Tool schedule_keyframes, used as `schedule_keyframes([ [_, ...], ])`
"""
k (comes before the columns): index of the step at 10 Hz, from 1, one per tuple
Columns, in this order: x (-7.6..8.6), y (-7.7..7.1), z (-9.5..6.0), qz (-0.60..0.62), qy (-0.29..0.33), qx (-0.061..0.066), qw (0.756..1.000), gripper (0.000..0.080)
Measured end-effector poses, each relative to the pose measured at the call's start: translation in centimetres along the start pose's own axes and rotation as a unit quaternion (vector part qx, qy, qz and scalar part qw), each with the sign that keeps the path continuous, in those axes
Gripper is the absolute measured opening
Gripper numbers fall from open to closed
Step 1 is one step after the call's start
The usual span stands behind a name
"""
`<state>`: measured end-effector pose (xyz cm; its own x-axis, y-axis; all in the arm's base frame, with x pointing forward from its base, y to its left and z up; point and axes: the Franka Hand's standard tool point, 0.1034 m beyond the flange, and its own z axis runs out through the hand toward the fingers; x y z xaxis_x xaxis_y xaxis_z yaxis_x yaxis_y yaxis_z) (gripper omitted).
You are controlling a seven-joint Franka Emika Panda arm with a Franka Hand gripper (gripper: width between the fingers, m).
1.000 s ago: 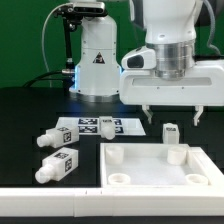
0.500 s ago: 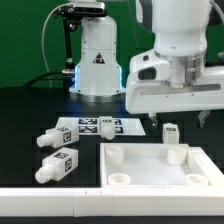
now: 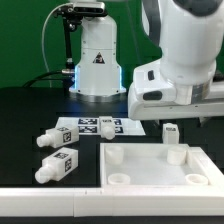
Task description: Assemble square table
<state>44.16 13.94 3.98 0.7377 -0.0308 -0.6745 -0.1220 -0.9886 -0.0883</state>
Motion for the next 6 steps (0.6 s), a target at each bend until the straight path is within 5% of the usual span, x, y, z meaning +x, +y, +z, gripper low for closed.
schedule_keyframes([
  [3,0.6,0.3,0.5,0.009,-0.095,0.000,0.995,0.0648],
  [6,0.4,0.6,1.2,0.042,-0.116,-0.006,0.992,0.0648],
])
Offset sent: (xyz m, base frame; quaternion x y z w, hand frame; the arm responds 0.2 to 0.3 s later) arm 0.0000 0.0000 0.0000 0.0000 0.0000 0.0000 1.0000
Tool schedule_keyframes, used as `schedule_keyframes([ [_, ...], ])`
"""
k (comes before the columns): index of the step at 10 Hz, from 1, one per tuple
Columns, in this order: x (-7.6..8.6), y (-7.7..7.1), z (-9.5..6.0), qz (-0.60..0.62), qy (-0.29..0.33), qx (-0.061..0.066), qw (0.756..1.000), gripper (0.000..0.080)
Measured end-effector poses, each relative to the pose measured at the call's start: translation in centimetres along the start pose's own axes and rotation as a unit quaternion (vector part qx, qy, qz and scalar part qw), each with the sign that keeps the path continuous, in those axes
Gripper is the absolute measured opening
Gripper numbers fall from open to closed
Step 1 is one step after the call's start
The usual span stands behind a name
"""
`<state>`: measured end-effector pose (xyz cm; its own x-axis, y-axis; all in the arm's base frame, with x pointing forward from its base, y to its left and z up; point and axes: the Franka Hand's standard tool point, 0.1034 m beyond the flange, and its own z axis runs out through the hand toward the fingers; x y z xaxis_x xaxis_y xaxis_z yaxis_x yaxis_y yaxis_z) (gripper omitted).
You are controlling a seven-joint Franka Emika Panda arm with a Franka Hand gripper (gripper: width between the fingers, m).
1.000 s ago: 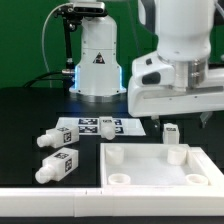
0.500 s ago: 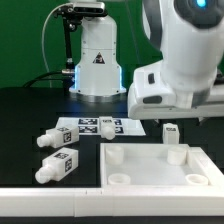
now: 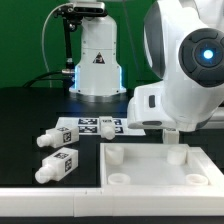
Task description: Assemble square table
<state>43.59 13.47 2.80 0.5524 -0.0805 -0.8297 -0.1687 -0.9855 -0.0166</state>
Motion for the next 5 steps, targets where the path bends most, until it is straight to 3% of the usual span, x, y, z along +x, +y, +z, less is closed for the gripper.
schedule_keyframes([
  [1,0.03,0.12,0.81,0.027,-0.032,-0.004,0.999,0.0648],
  [2,0.46,-0.05,0.99,0.033,-0.036,0.009,0.999,0.0648],
  [5,0.46,0.04,1.10,0.031,-0.037,0.007,0.999,0.0648],
])
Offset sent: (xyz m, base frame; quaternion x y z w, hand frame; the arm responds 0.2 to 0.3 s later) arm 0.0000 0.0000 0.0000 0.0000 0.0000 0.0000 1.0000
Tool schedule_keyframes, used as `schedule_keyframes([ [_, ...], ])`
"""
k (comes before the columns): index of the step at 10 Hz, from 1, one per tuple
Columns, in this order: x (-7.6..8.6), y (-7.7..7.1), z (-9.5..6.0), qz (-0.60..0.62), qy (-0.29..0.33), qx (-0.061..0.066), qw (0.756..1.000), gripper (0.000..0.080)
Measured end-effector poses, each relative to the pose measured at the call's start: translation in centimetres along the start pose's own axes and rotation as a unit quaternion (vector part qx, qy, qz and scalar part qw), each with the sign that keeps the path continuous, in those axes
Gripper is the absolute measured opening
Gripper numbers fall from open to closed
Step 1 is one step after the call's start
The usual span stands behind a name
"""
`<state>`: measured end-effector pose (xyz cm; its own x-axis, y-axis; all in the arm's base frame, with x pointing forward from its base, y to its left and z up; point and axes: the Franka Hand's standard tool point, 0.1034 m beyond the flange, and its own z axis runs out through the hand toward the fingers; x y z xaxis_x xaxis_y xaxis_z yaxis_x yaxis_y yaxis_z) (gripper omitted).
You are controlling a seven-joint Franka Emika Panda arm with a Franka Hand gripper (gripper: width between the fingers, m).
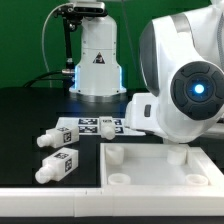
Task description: Assemble square table
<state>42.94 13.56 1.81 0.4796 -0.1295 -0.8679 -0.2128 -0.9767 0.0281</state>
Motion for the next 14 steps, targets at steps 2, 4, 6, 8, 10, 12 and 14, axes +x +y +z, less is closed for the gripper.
schedule_keyframes([
  [2,0.3,0.2,0.8,-0.001,0.000,0.001,1.000,0.0648],
  [4,0.3,0.1,0.7,-0.001,0.001,0.001,1.000,0.0529],
  [6,0.3,0.1,0.8,-0.001,0.001,0.001,1.000,0.0346],
  [8,0.3,0.1,0.6,-0.003,0.002,-0.001,1.000,0.0282],
  [10,-1.2,0.7,-1.9,-0.016,0.002,-0.001,1.000,0.0282],
  [12,-3.0,0.7,-6.0,-0.015,0.041,0.009,0.999,0.0282],
  [14,-3.0,0.1,-5.5,-0.010,0.091,0.013,0.996,0.0284],
])
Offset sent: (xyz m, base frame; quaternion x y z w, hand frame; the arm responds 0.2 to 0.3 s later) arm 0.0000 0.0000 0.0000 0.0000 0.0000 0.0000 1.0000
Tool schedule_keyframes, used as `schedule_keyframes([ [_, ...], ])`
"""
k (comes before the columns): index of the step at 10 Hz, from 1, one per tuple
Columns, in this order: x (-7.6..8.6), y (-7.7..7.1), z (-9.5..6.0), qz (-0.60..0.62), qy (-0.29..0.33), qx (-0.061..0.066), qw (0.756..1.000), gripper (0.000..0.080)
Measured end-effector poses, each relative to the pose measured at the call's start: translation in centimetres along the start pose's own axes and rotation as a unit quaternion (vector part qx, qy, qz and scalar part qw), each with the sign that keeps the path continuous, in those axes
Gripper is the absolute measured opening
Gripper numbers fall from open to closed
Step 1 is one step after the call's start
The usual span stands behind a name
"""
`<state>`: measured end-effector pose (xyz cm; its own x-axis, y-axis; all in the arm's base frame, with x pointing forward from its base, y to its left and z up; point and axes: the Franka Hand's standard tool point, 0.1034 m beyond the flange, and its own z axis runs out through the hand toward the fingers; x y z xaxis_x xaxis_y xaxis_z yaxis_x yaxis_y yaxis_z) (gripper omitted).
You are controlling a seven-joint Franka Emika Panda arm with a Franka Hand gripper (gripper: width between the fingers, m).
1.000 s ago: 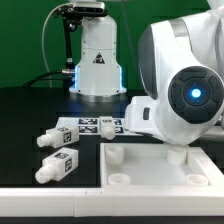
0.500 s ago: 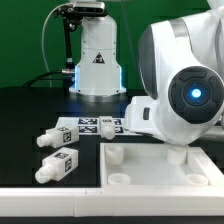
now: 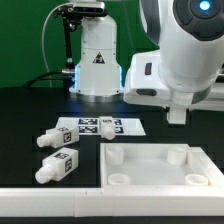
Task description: Assemble square table
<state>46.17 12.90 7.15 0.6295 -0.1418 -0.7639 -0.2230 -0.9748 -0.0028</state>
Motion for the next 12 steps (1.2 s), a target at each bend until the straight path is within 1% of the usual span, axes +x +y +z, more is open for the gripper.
schedule_keyframes([
  [1,0.5,-0.3,-0.4,0.000,0.041,0.007,0.999,0.0284],
  [2,0.4,-0.4,-1.2,-0.013,0.069,0.011,0.997,0.0284],
  [3,0.8,-0.2,-3.2,-0.030,0.087,0.018,0.996,0.0284],
  [4,1.5,-0.2,-6.7,-0.047,0.122,0.028,0.991,0.0284],
  [5,2.1,-0.4,-9.4,-0.069,0.151,0.034,0.985,0.0284],
  [6,2.4,-0.9,-11.3,-0.076,0.171,0.039,0.982,0.0284],
  [7,3.3,-1.4,-11.8,-0.075,0.228,0.046,0.970,0.0284],
  [8,3.2,-1.3,-11.6,-0.073,0.268,0.049,0.959,0.0284],
  [9,3.3,-1.4,-11.7,-0.072,0.302,0.052,0.949,0.0284],
  [10,3.8,-1.5,-12.3,-0.074,0.329,0.053,0.940,0.0284],
  [11,4.7,-1.6,-13.9,-0.083,0.371,0.047,0.924,0.0284],
  [12,5.1,-1.4,-15.7,-0.113,0.401,0.029,0.909,0.0284],
])
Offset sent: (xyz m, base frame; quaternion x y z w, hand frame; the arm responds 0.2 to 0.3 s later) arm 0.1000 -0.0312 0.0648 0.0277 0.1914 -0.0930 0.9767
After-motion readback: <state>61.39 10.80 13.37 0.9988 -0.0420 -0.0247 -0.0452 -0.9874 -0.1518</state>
